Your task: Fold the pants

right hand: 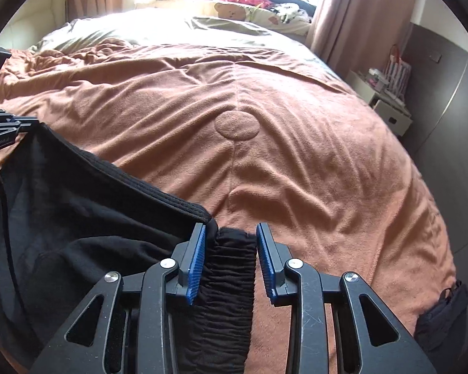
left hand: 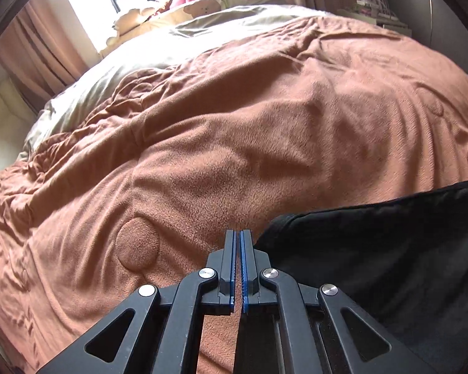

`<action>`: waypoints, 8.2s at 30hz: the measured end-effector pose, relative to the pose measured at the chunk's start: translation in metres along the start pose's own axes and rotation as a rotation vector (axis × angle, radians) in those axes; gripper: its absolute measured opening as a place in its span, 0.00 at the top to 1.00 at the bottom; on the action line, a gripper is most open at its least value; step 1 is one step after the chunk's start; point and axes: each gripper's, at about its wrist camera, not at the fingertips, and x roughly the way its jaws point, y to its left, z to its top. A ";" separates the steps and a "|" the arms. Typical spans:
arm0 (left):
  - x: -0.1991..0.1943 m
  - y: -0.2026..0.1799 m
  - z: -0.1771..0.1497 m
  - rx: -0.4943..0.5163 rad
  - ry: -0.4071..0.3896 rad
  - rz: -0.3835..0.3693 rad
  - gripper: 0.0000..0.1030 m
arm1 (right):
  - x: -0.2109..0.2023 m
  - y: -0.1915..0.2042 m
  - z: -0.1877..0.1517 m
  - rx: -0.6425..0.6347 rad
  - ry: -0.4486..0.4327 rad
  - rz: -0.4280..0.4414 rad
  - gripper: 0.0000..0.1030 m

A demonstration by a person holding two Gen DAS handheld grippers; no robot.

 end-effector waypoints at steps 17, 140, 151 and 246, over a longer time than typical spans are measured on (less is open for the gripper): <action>-0.103 0.057 -0.058 -0.143 -0.037 -0.098 0.43 | -0.072 -0.053 -0.043 0.249 0.009 0.225 0.37; -0.287 0.137 -0.413 -0.764 0.080 -0.392 0.95 | -0.147 0.027 -0.153 0.577 0.123 0.771 0.77; -0.298 0.138 -0.452 -0.818 0.076 -0.405 0.95 | -0.168 0.049 -0.156 0.498 0.125 0.762 0.77; -0.269 0.104 -0.545 -1.277 -0.240 -0.776 0.31 | -0.254 0.144 -0.203 0.234 0.071 0.638 0.66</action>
